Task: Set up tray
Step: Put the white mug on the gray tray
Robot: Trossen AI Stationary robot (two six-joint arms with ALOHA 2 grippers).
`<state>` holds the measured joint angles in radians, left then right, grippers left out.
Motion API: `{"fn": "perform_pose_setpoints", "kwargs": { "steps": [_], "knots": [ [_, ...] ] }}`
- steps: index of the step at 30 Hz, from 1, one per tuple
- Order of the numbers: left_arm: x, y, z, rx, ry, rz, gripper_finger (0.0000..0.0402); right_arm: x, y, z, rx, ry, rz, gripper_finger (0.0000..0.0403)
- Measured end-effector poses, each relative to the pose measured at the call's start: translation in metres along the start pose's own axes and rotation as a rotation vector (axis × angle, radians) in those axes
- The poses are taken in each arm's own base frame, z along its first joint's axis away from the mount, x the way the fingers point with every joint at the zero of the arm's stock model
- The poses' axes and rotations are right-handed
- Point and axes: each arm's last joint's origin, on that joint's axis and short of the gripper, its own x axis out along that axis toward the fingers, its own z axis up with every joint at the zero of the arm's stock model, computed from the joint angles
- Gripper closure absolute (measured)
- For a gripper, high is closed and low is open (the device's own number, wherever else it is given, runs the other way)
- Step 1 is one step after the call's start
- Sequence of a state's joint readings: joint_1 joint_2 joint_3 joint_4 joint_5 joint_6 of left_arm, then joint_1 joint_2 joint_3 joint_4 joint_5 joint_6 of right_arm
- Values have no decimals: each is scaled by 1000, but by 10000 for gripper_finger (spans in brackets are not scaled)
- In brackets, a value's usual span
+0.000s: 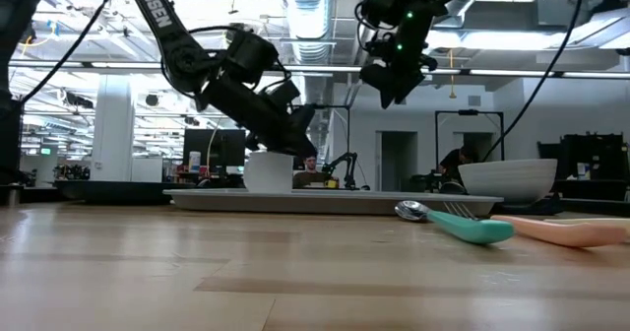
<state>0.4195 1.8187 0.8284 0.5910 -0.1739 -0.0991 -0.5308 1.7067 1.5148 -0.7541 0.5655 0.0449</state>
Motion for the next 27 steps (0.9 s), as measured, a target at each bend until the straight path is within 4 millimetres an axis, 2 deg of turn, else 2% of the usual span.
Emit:
{"fn": "perform_pose_setpoints", "kwargs": {
  "steps": [6,11,27],
  "knots": [
    [6,2,-11,-35,24,58,310,1,6,0,-12,2,5,202],
    [6,5,-10,-40,17,135,310,1,6,0,-13,-1,6,202],
    [4,-3,-13,54,43,96,310,1,6,0,-30,-2,4,202]
  ]
}}
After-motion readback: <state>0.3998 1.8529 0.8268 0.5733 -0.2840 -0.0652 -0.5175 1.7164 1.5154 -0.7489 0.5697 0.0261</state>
